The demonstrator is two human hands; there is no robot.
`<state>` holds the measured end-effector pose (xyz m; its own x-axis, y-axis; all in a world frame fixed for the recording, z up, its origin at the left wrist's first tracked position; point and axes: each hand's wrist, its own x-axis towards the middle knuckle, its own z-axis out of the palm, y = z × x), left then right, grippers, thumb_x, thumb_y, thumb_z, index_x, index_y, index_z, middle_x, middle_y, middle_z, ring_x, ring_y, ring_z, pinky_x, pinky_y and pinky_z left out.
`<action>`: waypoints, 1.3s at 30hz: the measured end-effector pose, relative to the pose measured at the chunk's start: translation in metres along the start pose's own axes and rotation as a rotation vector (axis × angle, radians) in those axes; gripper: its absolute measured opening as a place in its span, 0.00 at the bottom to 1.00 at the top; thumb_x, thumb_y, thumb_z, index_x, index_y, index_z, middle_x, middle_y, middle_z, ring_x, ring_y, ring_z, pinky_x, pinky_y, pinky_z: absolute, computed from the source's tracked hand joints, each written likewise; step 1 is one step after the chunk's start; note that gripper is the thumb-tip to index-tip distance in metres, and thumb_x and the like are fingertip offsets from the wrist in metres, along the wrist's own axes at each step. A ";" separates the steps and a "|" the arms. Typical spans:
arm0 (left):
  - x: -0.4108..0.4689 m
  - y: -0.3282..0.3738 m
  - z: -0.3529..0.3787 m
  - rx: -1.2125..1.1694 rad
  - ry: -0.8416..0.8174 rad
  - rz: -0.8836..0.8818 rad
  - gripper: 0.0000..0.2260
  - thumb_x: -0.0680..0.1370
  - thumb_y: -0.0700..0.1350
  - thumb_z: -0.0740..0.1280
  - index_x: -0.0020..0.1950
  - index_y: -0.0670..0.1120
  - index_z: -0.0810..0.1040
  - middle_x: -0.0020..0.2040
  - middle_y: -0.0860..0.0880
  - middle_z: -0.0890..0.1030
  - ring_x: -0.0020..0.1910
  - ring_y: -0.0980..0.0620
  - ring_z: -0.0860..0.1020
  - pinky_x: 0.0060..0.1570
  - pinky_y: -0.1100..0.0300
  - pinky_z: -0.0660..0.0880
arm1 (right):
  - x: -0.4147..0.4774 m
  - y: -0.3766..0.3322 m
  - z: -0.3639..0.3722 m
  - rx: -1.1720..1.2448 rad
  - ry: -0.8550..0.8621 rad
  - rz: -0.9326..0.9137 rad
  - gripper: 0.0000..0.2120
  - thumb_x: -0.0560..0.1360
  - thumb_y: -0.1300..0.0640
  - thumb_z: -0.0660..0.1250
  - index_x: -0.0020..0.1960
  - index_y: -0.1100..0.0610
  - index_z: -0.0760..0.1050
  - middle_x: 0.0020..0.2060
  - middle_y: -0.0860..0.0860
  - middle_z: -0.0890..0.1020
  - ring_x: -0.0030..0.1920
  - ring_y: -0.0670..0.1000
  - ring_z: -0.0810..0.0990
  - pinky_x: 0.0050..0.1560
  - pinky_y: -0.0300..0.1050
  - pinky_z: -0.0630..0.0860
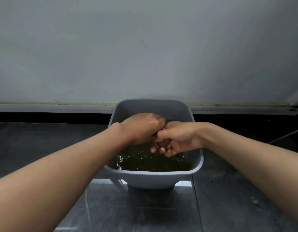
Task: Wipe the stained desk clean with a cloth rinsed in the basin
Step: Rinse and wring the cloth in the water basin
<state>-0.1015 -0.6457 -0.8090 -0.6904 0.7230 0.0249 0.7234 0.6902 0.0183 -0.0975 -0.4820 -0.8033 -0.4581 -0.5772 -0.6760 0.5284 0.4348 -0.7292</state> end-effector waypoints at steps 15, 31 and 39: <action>-0.005 0.002 -0.003 -0.203 -0.191 -0.314 0.05 0.76 0.43 0.69 0.40 0.48 0.78 0.37 0.49 0.81 0.36 0.49 0.80 0.37 0.58 0.78 | 0.006 -0.003 0.015 -0.602 0.252 -0.131 0.05 0.79 0.60 0.68 0.54 0.56 0.74 0.46 0.52 0.78 0.47 0.49 0.78 0.46 0.40 0.75; -0.005 0.001 -0.001 -0.026 -0.062 -0.150 0.03 0.78 0.39 0.67 0.48 0.44 0.80 0.43 0.46 0.82 0.42 0.47 0.80 0.38 0.59 0.71 | 0.007 -0.014 0.017 -0.457 0.245 -0.027 0.03 0.79 0.61 0.64 0.47 0.59 0.72 0.33 0.52 0.79 0.31 0.50 0.81 0.35 0.41 0.77; 0.001 0.008 0.002 -0.533 -0.281 -0.513 0.09 0.76 0.35 0.68 0.37 0.41 0.78 0.30 0.44 0.81 0.26 0.50 0.80 0.26 0.60 0.76 | 0.004 -0.011 0.026 -1.338 0.486 -0.173 0.09 0.81 0.55 0.65 0.56 0.59 0.74 0.45 0.54 0.83 0.41 0.53 0.83 0.41 0.48 0.78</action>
<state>-0.0964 -0.6397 -0.8103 -0.8620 0.3484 -0.3682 0.1699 0.8829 0.4377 -0.0868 -0.5068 -0.7949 -0.7848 -0.5183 -0.3397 -0.4910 0.8545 -0.1694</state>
